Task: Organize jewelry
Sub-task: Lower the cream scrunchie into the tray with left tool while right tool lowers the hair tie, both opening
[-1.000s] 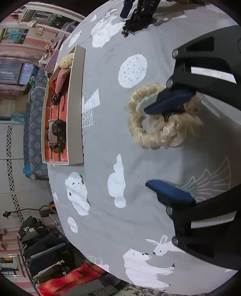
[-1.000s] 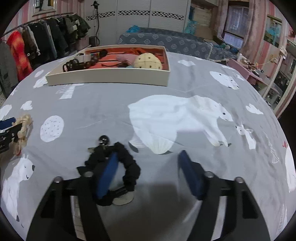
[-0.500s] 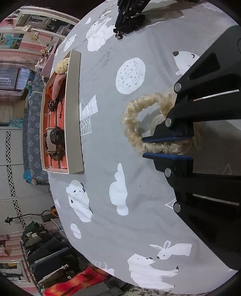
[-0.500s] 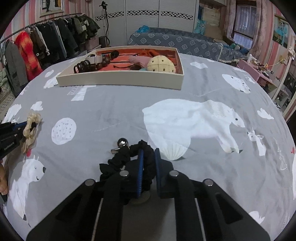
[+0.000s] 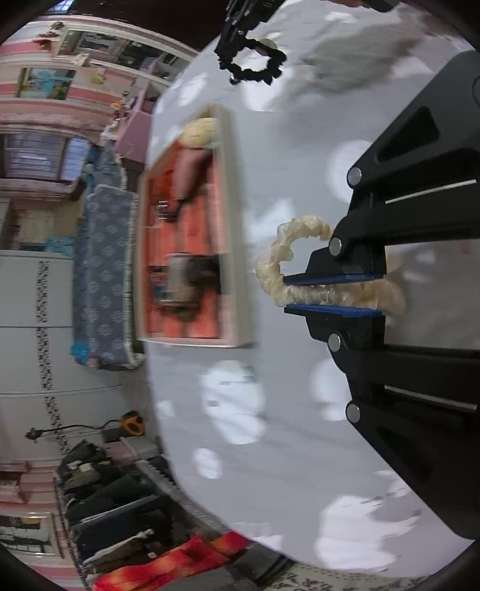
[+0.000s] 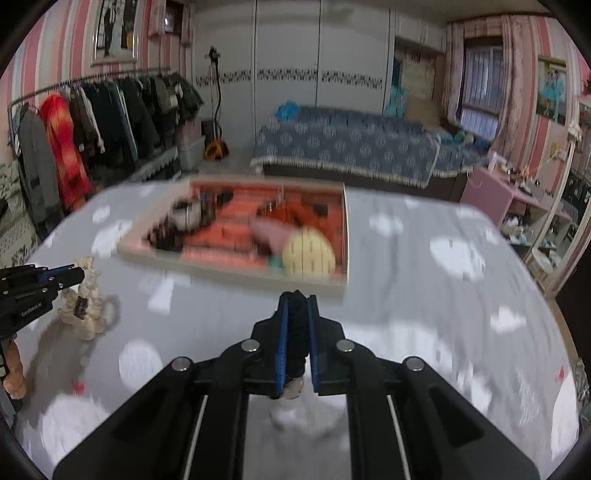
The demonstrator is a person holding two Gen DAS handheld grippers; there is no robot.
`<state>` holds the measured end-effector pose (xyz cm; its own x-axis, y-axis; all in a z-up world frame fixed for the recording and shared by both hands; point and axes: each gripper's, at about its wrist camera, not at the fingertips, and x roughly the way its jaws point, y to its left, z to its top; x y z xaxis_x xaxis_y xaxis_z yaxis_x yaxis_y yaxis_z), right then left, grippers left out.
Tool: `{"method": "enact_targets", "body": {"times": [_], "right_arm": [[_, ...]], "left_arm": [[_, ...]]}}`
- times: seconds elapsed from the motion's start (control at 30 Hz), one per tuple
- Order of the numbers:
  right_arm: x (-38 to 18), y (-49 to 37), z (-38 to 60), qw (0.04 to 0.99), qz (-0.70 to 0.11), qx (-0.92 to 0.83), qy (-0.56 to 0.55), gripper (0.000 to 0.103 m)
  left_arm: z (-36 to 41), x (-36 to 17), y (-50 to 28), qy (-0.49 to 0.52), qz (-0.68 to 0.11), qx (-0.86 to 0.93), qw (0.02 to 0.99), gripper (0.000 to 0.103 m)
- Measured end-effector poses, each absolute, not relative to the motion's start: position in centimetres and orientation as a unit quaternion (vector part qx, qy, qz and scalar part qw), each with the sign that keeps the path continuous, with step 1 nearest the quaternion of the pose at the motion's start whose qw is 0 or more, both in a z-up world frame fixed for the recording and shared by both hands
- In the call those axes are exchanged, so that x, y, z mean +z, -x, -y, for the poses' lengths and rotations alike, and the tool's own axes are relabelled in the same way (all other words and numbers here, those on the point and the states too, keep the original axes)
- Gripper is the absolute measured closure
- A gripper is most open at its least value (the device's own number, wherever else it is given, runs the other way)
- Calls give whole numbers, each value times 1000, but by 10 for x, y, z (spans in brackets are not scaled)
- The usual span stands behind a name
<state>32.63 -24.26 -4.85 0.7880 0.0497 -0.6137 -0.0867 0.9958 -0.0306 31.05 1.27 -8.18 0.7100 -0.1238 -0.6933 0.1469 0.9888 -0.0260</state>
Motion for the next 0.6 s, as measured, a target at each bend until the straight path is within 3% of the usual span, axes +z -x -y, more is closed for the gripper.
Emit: {"method": "enact_targets", "body": {"times": [0.3,0.6], "right_arm": [[-7,-408,230,960,-277,48,-3,93],[-20,-490,219,962,-271,38,7,93]], "left_arm": [[2,-34,-402,6,-320,-65,945,95],[7,-44,-482,26,-326,-58,943,95]]}}
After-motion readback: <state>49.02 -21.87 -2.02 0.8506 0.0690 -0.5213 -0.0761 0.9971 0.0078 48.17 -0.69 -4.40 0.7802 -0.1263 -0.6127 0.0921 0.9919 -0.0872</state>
